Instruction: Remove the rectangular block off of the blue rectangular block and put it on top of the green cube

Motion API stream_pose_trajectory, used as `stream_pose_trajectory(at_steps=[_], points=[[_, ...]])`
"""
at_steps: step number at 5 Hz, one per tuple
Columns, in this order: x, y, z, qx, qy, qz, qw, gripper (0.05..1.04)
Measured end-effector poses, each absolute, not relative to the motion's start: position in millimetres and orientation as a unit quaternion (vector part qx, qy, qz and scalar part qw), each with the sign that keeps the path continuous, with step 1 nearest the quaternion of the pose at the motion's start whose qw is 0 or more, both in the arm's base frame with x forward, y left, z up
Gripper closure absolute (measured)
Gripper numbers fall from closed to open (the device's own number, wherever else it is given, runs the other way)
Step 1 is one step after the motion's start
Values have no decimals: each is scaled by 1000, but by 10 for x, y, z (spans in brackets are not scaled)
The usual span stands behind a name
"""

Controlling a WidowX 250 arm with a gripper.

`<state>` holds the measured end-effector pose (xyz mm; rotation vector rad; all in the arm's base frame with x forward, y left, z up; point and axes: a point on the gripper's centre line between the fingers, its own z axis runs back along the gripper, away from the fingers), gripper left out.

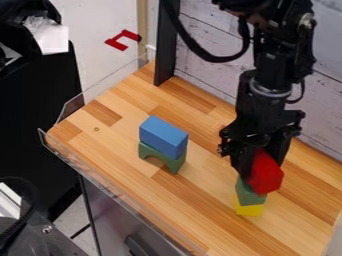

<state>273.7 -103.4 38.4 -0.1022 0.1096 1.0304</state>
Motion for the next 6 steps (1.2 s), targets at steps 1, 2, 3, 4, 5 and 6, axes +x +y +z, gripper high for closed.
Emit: stream_pose_trajectory(at_steps=[1, 2, 3, 4, 5, 6], points=[[2722, -1035, 381, -46, 55, 489, 869, 498], [2699, -1067, 382, -41, 55, 480, 875, 498], [2683, -1084, 378, -37, 54, 476, 877, 498], [2654, -1082, 359, -34, 59, 476, 877, 498], [2649, -1102, 366, -33, 57, 472, 879, 449], [2619, -1153, 366, -31, 59, 463, 884, 142]])
